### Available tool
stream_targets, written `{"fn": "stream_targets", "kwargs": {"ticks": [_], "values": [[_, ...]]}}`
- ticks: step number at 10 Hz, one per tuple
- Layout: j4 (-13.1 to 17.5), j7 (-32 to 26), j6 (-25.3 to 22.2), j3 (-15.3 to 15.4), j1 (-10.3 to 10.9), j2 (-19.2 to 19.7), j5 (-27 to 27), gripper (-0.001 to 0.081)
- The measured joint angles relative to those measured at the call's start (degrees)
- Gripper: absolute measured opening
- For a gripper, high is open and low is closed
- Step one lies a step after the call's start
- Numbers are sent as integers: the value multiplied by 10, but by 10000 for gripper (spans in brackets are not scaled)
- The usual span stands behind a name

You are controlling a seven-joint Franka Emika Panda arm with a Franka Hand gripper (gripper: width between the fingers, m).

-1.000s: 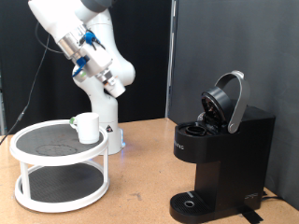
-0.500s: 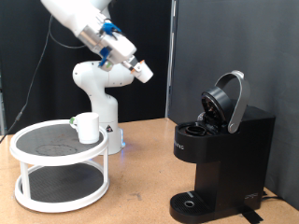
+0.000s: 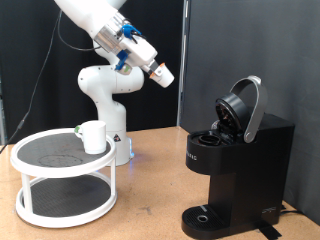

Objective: Make a cup of coffee with the keurig machine

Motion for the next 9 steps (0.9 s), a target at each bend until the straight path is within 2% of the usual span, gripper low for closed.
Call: {"fn": "stream_targets", "kwargs": {"ticks": [4,9], "values": [[26,57,1,37,10,16,7,379],[29,68,45,62,11,22,23,379]]}}
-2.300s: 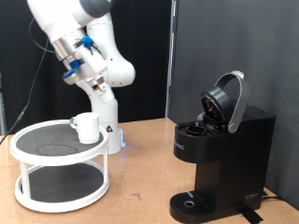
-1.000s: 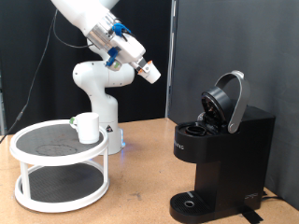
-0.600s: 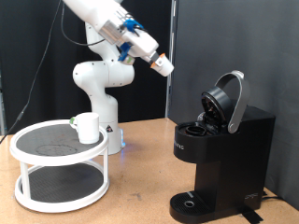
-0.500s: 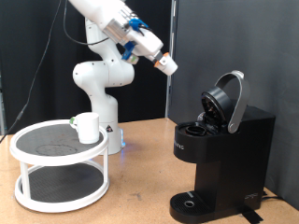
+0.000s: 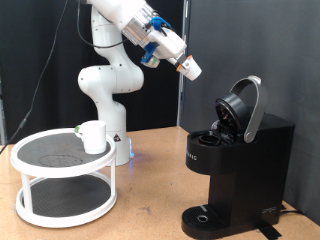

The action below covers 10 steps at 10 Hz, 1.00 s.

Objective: Make a cup of coffee with the keurig machine

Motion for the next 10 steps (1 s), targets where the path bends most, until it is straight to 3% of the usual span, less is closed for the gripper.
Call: {"fn": "stream_targets", "kwargs": {"ticks": [4,10], "values": [[1,4,0,3,0,7,-7,379],[-3,50,38,51,0,59,-71,379]]}}
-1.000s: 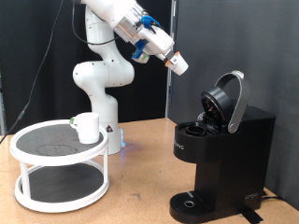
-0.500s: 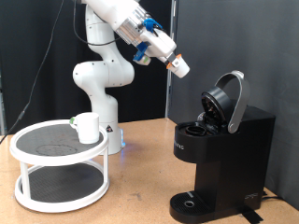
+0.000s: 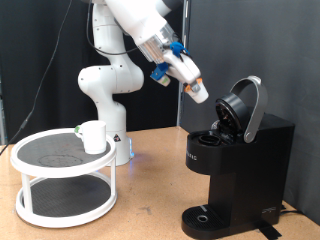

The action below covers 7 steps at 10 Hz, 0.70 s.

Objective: Make a cup of coffee with the keurig machine

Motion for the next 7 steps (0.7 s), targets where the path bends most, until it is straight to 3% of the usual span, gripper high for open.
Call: {"fn": "stream_targets", "kwargs": {"ticks": [7], "values": [[-38,1,94,42,0,49,-13,379]]}}
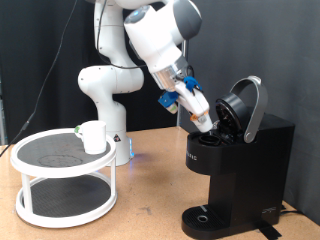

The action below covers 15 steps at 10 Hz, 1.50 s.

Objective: Make a cup of coffee with the keurig machine

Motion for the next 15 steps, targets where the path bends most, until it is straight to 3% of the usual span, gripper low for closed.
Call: {"fn": "stream_targets", "kwargs": {"ticks": [10,12,13,14,15], "values": [[-15,-3,35,23,0,25,20,379],[-16,-3,35,23,0,25,20,624],[-16,-3,35,23,0,25,21,624],[-16,-4,35,23,0,25,26,712],[-16,-15,35,23,0,24,40,729]]}}
